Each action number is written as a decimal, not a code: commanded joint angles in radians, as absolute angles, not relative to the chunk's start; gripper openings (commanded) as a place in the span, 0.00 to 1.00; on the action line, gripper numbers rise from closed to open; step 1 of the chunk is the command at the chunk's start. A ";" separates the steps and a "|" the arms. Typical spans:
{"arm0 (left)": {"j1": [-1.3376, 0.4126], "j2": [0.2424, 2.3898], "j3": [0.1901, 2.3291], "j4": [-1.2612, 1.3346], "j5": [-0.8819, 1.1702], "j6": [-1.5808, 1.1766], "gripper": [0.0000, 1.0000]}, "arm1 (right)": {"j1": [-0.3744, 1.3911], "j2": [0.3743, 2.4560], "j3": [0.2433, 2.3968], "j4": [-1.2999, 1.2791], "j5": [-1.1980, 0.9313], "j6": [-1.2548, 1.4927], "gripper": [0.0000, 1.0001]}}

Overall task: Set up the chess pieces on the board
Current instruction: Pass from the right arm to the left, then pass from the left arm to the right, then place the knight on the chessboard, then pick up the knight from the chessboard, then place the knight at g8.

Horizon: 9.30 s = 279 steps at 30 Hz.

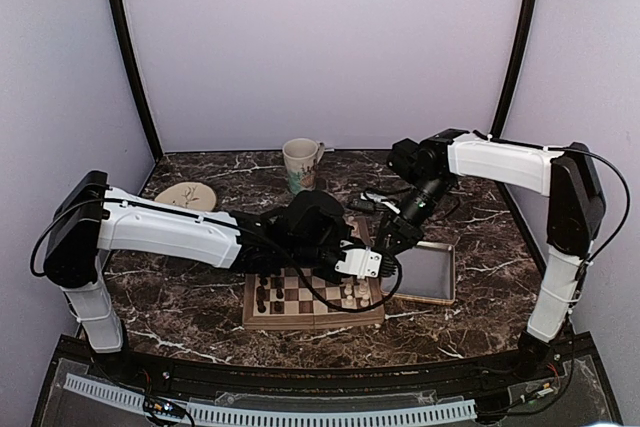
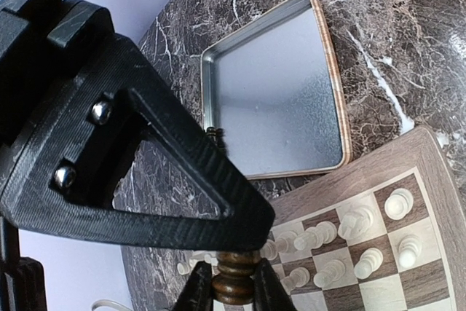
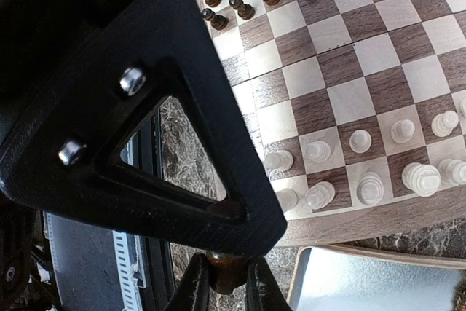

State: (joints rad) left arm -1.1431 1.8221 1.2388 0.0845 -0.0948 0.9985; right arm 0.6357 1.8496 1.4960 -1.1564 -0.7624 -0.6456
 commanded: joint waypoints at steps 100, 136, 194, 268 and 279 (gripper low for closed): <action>-0.857 1.138 0.890 -0.041 -0.291 -0.183 0.50 | 0.883 2.283 2.083 -0.921 -0.348 -0.419 0.00; -0.843 1.696 1.460 -0.665 -0.013 -0.086 0.42 | 0.445 1.472 1.175 -0.503 -0.626 -0.365 0.32; -0.824 2.018 1.816 -0.921 -0.094 0.024 0.11 | 0.328 1.391 1.009 -0.429 -0.749 -0.402 0.38; -0.650 1.954 1.589 -0.818 -0.089 -0.019 0.35 | 0.328 1.434 1.022 -0.455 -0.751 -0.408 0.39; -0.651 1.825 1.699 -0.914 -0.024 0.034 0.45 | 0.320 1.424 1.071 -0.506 -0.546 -0.470 0.39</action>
State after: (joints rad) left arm -0.6563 1.9442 1.6642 -0.8677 -0.0559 -0.0010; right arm 0.3260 1.4307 1.0359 -0.4805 -0.6647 -0.4210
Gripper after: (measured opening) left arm 0.448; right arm 0.389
